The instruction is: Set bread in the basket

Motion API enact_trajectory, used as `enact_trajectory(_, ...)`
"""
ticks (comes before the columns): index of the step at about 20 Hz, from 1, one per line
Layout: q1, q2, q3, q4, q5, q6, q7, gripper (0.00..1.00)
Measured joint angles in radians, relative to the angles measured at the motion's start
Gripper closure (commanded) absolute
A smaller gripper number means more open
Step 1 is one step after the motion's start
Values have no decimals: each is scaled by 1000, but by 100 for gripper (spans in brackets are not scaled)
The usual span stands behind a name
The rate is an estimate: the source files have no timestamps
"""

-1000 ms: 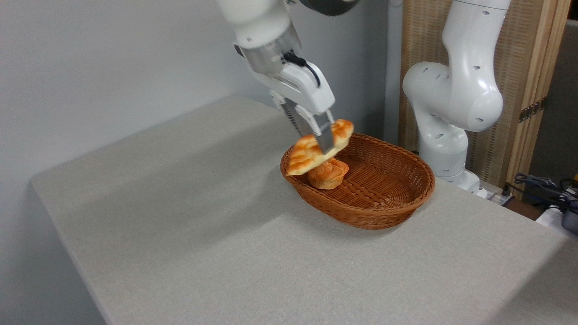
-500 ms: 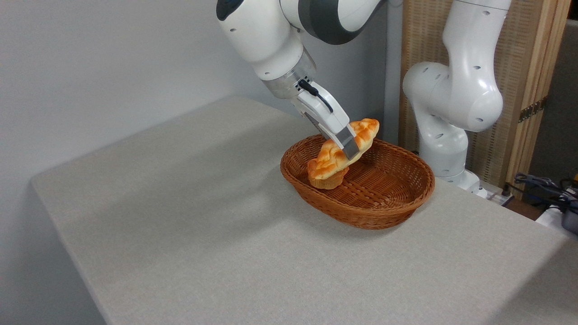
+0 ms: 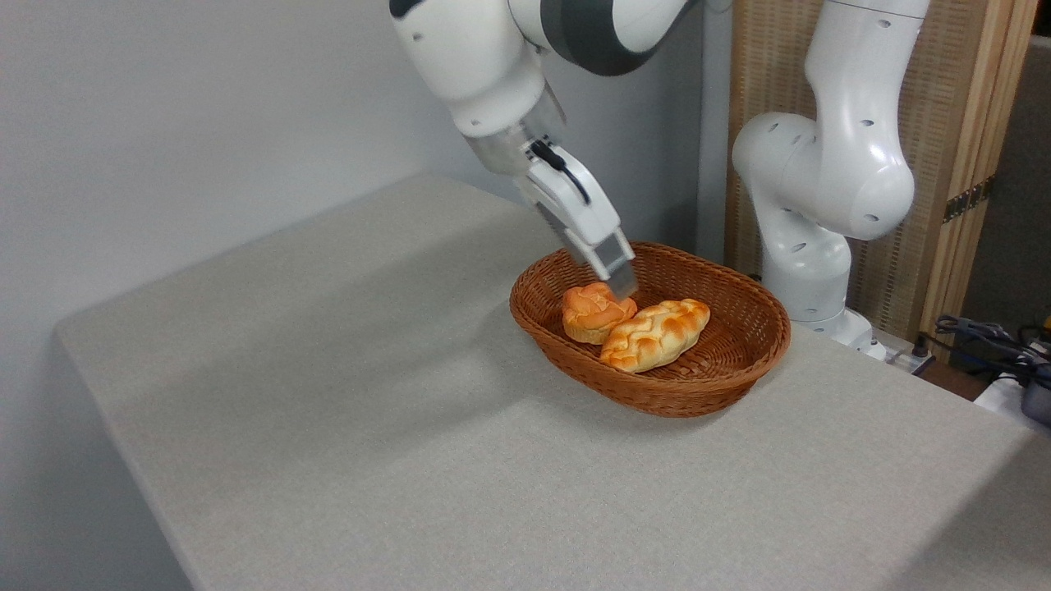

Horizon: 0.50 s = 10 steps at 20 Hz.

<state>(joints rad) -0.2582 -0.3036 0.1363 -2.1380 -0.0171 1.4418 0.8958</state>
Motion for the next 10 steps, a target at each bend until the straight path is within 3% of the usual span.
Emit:
enact_trajectory(8,-14,16,-5,89,0,389,-1,0)
enact_trajectory(10,-14,40,-1,108,0,430,-11,0)
